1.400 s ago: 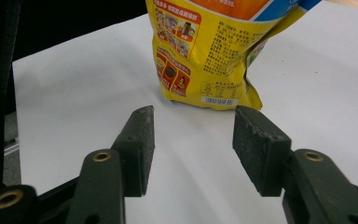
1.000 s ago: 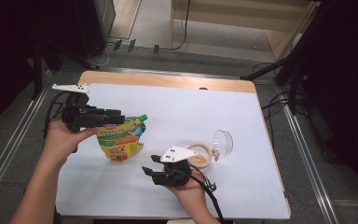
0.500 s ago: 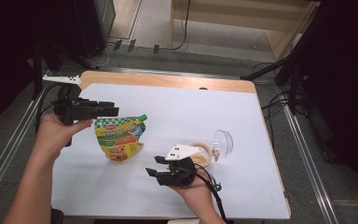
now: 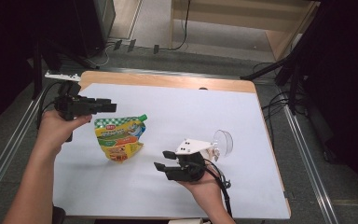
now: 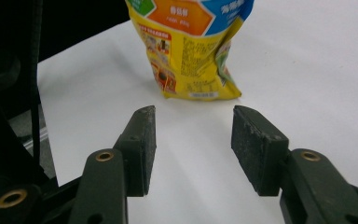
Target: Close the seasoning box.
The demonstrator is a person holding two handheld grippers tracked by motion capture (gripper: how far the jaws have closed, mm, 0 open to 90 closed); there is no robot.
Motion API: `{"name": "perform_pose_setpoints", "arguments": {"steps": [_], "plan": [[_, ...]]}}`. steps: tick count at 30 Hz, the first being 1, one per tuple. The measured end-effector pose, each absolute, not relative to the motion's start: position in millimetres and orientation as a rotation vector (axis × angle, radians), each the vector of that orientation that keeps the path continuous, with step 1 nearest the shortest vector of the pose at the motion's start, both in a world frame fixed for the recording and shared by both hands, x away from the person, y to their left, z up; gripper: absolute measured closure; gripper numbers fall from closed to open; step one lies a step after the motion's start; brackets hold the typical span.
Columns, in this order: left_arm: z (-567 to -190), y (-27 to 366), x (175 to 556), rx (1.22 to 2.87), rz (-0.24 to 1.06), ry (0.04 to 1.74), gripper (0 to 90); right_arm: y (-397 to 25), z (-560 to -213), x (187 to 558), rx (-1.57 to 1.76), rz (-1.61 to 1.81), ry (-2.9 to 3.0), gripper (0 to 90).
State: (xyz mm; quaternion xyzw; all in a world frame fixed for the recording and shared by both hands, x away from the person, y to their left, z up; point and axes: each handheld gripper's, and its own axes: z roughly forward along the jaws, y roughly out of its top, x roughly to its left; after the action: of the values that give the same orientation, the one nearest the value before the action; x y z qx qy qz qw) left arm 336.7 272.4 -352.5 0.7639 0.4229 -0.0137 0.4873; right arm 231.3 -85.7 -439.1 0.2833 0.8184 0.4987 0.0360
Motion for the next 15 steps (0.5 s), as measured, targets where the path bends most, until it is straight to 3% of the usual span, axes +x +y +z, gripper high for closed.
{"name": "perform_pose_setpoints", "arguments": {"steps": [15], "plan": [[-380, 282, 348, 1.846, -0.046, 1.111, 47.7, -121, -401, 238, 0.89, 1.532, 2.409, 56.1]]}}
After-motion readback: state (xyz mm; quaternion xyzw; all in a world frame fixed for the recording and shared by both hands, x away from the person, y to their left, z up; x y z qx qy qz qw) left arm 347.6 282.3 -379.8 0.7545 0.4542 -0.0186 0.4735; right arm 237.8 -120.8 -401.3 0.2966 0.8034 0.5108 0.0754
